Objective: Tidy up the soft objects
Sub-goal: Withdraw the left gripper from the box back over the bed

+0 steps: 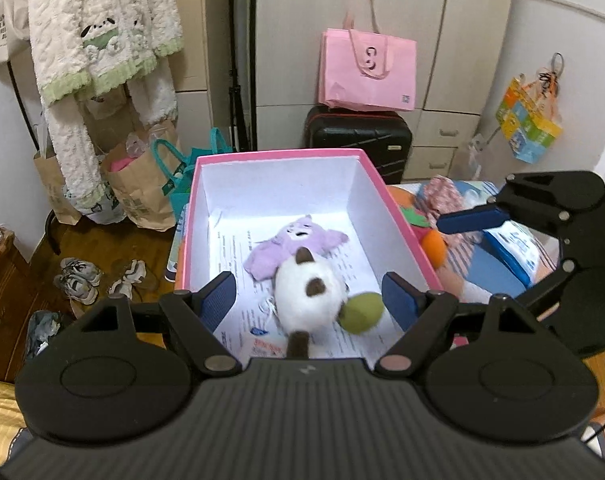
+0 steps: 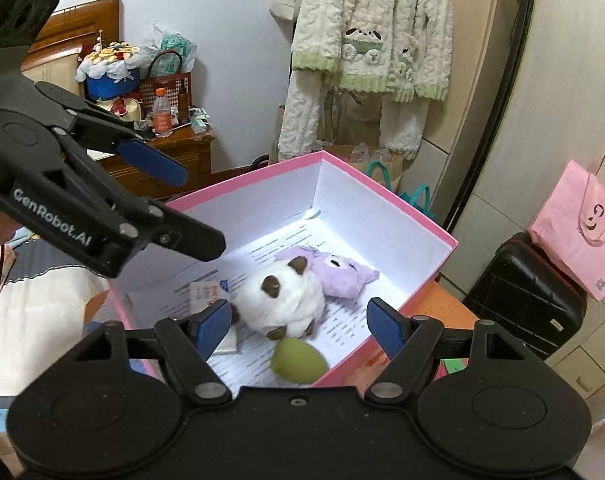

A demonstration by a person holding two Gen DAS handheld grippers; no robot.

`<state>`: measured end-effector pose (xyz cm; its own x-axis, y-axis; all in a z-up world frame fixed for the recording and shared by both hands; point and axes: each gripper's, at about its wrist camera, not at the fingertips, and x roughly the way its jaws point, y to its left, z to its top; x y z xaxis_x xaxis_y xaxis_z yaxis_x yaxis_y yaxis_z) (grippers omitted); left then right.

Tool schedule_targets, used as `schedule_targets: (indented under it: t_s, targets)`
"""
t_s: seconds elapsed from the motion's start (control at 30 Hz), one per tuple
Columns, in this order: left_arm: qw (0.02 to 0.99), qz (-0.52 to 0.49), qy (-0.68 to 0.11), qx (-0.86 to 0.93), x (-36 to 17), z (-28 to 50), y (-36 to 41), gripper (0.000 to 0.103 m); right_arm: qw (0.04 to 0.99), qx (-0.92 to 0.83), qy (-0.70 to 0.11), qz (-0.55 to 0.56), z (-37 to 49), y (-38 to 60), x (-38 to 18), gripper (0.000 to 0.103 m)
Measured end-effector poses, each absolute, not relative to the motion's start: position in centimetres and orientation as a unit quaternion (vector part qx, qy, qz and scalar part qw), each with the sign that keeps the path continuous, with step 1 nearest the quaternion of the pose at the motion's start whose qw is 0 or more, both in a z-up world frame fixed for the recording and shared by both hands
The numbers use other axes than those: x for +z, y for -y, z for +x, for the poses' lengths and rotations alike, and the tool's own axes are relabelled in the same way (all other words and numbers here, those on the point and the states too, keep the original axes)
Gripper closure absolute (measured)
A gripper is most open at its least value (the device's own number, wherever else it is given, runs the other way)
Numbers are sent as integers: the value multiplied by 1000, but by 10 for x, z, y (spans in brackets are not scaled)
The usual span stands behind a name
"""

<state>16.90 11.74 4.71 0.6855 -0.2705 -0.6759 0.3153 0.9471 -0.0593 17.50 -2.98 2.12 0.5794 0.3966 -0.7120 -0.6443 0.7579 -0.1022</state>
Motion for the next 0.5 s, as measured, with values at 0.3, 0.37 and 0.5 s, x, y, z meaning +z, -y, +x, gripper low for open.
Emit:
schedule_targets:
  t_s: [0.3,0.37,0.5]
  targets:
    - [906,52,-369,-200,67,122,-109,23,878,290,-344,-164,147,45,41,24]
    - [907,60,-361,-207,71,109,-104,22,878,291,-345,-158,140,49,45,24]
    - [904,83,-358,-218,74,88,-90,19,875,310,-341,-147,125,61,53,24]
